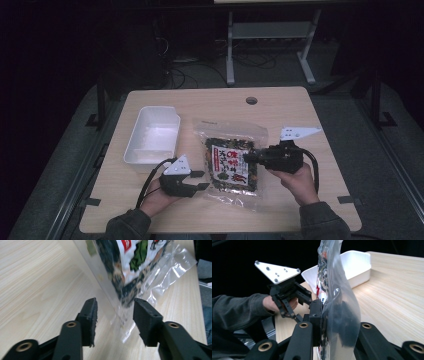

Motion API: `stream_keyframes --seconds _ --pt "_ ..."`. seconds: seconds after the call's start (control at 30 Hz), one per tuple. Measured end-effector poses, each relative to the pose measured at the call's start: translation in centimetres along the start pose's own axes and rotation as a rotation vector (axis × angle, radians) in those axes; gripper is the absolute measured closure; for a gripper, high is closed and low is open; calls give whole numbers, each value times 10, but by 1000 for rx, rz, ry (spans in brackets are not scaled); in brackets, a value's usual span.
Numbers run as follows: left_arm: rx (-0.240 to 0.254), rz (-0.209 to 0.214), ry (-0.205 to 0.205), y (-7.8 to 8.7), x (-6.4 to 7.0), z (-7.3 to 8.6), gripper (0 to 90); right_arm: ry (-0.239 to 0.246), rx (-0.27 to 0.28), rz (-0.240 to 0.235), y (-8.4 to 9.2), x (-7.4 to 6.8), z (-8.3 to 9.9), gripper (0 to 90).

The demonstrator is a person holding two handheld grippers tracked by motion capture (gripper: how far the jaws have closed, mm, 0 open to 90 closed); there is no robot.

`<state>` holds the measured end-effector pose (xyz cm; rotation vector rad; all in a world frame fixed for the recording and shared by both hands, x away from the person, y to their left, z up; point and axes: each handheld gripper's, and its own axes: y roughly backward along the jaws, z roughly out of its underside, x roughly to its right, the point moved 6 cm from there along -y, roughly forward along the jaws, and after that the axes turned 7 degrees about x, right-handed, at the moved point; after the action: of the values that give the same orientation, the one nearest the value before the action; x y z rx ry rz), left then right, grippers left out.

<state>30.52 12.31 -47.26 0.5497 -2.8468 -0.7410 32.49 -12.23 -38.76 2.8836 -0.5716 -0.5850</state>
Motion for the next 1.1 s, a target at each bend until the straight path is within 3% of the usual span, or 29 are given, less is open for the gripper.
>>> stream_keyframes --seconds 0.27,0.4,0.57,0.77,1.1 --pt "-13 -37 -27 7 3 2 480 -17 57 118 7 6 -7 748" --pt "-22 -42 -41 8 6 3 464 0 65 199 9 6 -13 749" --pt "-33 -54 -50 11 8 6 434 13 100 265 10 3 -24 749" --pt "-49 -61 -52 17 9 11 391 9 145 318 4 2 -35 749" --pt "-64 -85 -54 31 11 18 338 37 174 362 -24 -5 -60 749"
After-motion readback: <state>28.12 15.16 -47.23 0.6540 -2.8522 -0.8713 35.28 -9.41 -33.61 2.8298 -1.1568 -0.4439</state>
